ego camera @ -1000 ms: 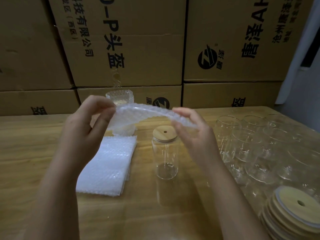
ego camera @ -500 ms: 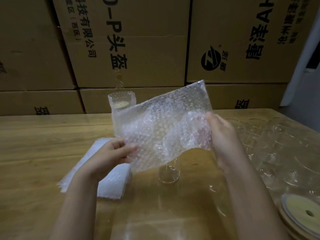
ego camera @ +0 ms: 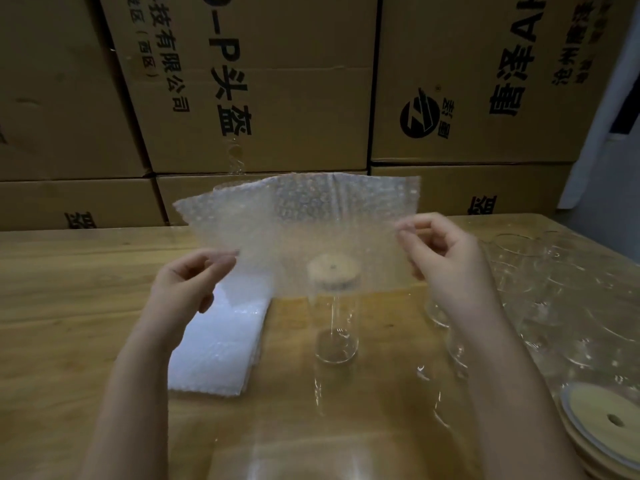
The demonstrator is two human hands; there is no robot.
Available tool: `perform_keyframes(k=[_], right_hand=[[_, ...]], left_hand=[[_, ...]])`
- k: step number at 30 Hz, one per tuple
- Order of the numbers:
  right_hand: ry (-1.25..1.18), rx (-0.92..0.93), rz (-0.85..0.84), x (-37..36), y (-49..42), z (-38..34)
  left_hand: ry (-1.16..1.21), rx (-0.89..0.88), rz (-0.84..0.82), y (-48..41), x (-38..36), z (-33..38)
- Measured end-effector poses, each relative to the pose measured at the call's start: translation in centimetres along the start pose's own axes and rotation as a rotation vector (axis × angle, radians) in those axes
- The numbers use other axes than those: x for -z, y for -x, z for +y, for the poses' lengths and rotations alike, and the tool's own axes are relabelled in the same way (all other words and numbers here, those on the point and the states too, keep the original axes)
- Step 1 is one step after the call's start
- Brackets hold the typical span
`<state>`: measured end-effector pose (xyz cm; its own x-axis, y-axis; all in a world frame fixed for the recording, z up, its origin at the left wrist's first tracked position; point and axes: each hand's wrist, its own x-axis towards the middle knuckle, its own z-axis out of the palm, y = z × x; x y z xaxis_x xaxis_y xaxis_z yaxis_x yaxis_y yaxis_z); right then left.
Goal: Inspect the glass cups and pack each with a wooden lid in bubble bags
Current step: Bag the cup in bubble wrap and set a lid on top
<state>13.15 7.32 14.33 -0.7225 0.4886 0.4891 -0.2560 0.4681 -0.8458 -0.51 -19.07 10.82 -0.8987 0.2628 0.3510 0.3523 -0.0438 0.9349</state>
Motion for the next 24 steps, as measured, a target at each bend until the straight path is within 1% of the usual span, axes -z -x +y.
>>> perform_keyframes(k=[2, 5, 8, 10, 12, 14, 16, 20, 22, 24], right_hand=[[-0.1, 0.01, -0.011, -0.1, 0.3, -0.7], [-0.149, -0.006, 0.013, 0.0, 0.4, -1.1], [-0.366, -0.03, -0.061, 0.2, 0.2, -1.3], [-0.452, -0.042, -0.112, 0.4, 0.1, -1.3], [-0.415, -0.031, -0.141, 0.5, 0.0, -1.0], [-0.327, -0.024, -0.157, 0.4, -0.1, -0.7], [-0.258, -0.036, -0.141, 0.1, -0.1, -0.5], [-0.137, -0.085, -0.087, -0.3, -0.2, 0.0], [-0.091, -0.128, -0.094, -0.4, -0.2, 0.4], [-0.051, -0.158, -0.114, -0.5, -0.1, 0.7]], left_hand=[[0.045, -0.061, -0.004, 0.2, 0.1, 0.4], [0.097, -0.126, -0.064, 0.5, 0.3, 0.7], [0.17, -0.051, 0.02, 0.1, 0.4, 0.1], [0.249, -0.014, 0.019, -0.2, 0.5, -0.2], [0.275, -0.024, 0.01, -0.2, 0.5, -0.6], [0.214, -0.067, 0.035, -0.2, 0.6, -0.9], [0.176, -0.099, 0.007, -0.3, 0.8, -1.3], [0.219, -0.136, -0.01, -0.7, 0.9, -2.1], [0.199, -0.116, 0.001, -0.7, 1.0, -2.3], [0.076, -0.061, 0.044, -0.8, 0.7, -2.2]])
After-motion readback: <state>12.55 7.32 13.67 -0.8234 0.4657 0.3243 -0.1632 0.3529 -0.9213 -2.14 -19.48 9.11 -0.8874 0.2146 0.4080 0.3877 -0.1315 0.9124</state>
